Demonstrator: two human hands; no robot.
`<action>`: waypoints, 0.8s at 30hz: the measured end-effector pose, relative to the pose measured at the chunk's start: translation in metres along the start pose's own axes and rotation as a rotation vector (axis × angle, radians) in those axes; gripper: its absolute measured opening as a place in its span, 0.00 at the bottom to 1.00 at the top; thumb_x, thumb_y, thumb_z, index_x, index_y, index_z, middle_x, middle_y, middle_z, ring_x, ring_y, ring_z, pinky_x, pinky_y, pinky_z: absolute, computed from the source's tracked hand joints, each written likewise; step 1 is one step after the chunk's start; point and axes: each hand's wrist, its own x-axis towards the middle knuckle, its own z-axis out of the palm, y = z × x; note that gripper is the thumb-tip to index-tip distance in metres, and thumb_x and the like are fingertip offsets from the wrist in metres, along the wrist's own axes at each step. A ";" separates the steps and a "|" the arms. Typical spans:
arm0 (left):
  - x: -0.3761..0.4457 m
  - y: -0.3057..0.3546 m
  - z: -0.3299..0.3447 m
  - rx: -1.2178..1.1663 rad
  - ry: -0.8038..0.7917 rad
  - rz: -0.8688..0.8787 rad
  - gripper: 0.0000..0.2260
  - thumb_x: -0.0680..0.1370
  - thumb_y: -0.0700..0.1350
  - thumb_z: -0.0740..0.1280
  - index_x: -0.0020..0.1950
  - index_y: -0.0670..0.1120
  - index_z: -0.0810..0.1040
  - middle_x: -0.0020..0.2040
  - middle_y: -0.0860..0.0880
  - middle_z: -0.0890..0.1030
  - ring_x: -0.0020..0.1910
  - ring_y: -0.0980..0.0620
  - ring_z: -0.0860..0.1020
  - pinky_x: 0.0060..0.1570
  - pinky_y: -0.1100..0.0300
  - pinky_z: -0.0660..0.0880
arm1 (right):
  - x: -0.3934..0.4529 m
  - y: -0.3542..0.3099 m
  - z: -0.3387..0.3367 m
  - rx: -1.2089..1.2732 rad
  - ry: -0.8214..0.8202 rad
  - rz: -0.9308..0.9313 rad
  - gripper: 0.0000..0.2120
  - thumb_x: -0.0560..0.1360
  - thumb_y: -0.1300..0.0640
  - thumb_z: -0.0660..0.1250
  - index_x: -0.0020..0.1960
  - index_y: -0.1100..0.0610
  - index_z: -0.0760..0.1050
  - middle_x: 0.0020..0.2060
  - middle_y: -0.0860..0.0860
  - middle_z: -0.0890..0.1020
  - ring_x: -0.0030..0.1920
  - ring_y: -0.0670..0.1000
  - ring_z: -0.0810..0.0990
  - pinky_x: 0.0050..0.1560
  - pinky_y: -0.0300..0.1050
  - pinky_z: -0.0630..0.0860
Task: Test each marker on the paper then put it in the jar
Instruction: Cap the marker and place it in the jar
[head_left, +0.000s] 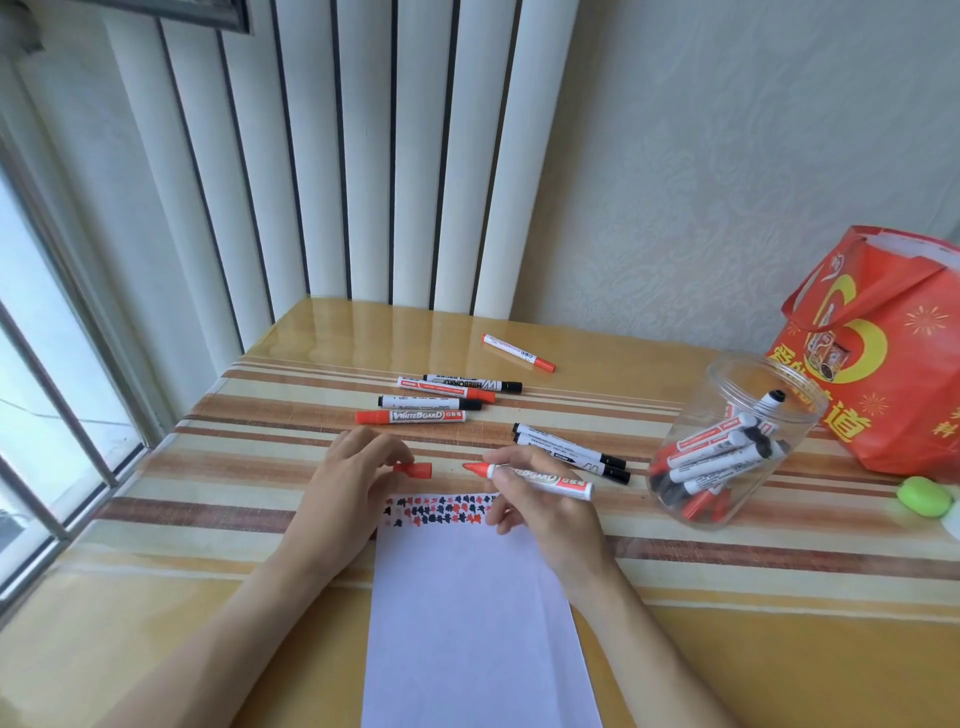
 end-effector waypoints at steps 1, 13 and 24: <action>0.000 0.003 0.000 -0.013 0.001 0.012 0.08 0.77 0.38 0.72 0.51 0.51 0.79 0.50 0.57 0.75 0.49 0.54 0.73 0.47 0.66 0.67 | -0.001 0.000 0.002 0.017 -0.012 0.001 0.09 0.79 0.55 0.67 0.54 0.56 0.84 0.40 0.55 0.84 0.39 0.55 0.83 0.41 0.46 0.78; -0.002 0.016 0.002 -0.169 -0.025 0.157 0.16 0.77 0.29 0.69 0.53 0.50 0.76 0.49 0.59 0.78 0.47 0.56 0.78 0.44 0.62 0.74 | -0.001 0.007 0.011 0.000 -0.065 -0.033 0.07 0.78 0.54 0.68 0.49 0.58 0.74 0.42 0.59 0.85 0.37 0.57 0.83 0.38 0.44 0.75; -0.003 0.013 0.003 -0.191 -0.116 0.272 0.08 0.83 0.49 0.65 0.60 0.52 0.80 0.50 0.59 0.76 0.46 0.58 0.77 0.45 0.63 0.73 | -0.003 0.000 0.004 0.070 -0.152 0.033 0.13 0.80 0.50 0.69 0.58 0.57 0.84 0.42 0.56 0.84 0.41 0.57 0.83 0.43 0.47 0.79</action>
